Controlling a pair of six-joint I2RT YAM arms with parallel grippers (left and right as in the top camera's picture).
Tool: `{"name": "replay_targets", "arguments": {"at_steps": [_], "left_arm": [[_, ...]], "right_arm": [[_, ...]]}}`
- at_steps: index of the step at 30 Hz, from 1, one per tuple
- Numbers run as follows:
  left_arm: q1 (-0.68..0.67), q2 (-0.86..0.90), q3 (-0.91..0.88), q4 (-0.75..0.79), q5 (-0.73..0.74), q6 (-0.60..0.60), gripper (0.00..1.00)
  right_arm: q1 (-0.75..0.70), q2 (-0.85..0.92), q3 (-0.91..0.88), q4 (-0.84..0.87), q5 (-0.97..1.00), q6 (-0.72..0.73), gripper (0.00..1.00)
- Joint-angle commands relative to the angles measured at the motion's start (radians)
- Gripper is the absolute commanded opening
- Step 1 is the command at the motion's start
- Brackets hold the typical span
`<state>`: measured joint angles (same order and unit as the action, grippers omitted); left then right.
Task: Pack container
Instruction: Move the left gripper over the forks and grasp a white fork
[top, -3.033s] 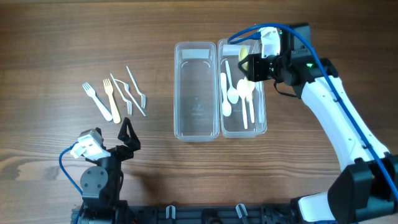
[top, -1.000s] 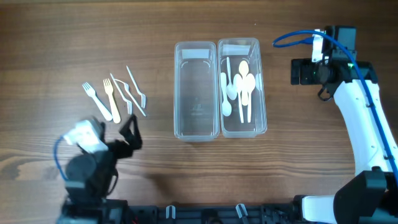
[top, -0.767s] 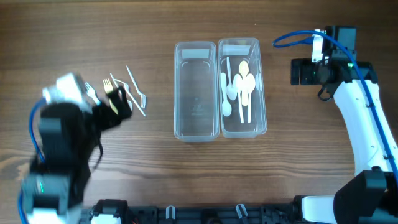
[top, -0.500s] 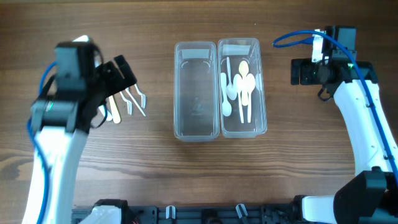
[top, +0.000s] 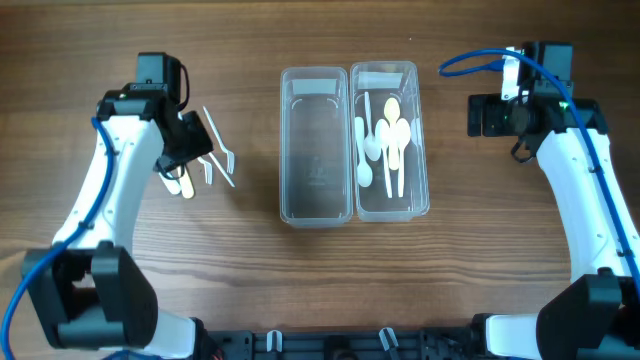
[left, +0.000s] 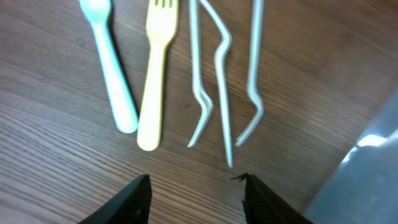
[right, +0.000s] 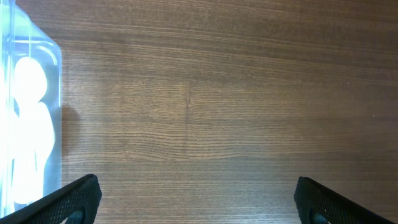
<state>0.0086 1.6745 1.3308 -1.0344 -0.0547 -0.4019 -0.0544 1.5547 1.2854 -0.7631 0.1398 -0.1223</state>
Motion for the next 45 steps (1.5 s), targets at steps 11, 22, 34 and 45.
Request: {"name": "replay_targets", "arguments": {"at_steps": [11, 22, 34, 45], "left_arm": [[0.077, 0.098, 0.012, 0.048, 0.073, 0.005, 0.53], [0.074, 0.159, 0.011, 0.088, 0.119, 0.005, 0.42], [0.074, 0.198, -0.005, 0.125, 0.137, 0.004, 0.42], [0.074, 0.226, -0.074, 0.222, 0.148, 0.001, 0.35]], "right_arm": [[-0.002, -0.014, 0.018, 0.000, 0.021, -0.009, 1.00], [-0.002, -0.014, 0.018, 0.000, 0.020, -0.009, 1.00], [-0.002, -0.014, 0.018, 0.000, 0.021, -0.009, 1.00], [-0.002, -0.014, 0.018, 0.000, 0.021, -0.009, 1.00]]}}
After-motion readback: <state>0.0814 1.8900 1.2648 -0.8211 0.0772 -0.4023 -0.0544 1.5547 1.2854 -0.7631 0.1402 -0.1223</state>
